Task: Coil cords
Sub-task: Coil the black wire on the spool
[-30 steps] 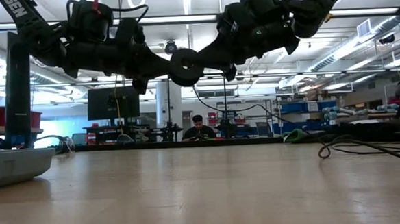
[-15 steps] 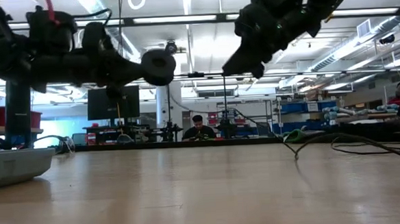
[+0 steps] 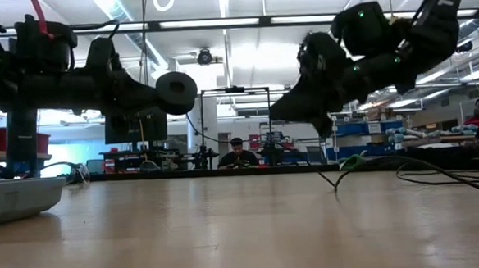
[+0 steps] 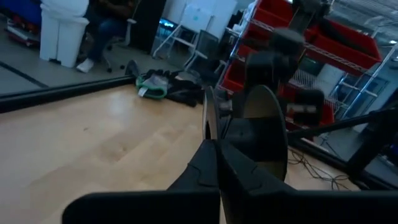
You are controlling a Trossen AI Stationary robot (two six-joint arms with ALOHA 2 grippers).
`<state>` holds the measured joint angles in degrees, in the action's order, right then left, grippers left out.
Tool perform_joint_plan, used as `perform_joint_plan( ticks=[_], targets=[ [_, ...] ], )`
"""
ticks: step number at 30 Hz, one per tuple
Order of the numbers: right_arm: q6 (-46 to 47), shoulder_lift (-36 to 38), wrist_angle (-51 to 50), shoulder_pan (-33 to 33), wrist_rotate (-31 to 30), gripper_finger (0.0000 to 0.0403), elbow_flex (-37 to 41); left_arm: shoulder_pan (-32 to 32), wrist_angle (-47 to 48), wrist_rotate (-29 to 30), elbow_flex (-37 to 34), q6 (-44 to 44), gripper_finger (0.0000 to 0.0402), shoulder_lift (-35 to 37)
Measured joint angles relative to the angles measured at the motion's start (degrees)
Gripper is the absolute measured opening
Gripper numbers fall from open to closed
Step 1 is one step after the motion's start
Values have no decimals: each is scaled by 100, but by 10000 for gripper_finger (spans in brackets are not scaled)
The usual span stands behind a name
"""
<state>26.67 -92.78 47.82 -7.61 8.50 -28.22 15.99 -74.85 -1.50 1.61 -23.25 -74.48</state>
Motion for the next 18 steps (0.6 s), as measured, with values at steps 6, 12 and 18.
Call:
perform_joint_plan(
  ticks=[6, 12, 18],
  targets=[
    [-20, -780, 60, 233, -205, 68, -433, 2, 220, 392, -2, 323, 0, -2],
    [-110, -1082, 38, 187, -322, 55, -879, -45, 841, 778, 0, 356, 0, -4],
    [-139, -1064, 4, 65, -488, 40, -1097, -312, 1133, 1362, -1, 524, 0, -9]
  ],
)
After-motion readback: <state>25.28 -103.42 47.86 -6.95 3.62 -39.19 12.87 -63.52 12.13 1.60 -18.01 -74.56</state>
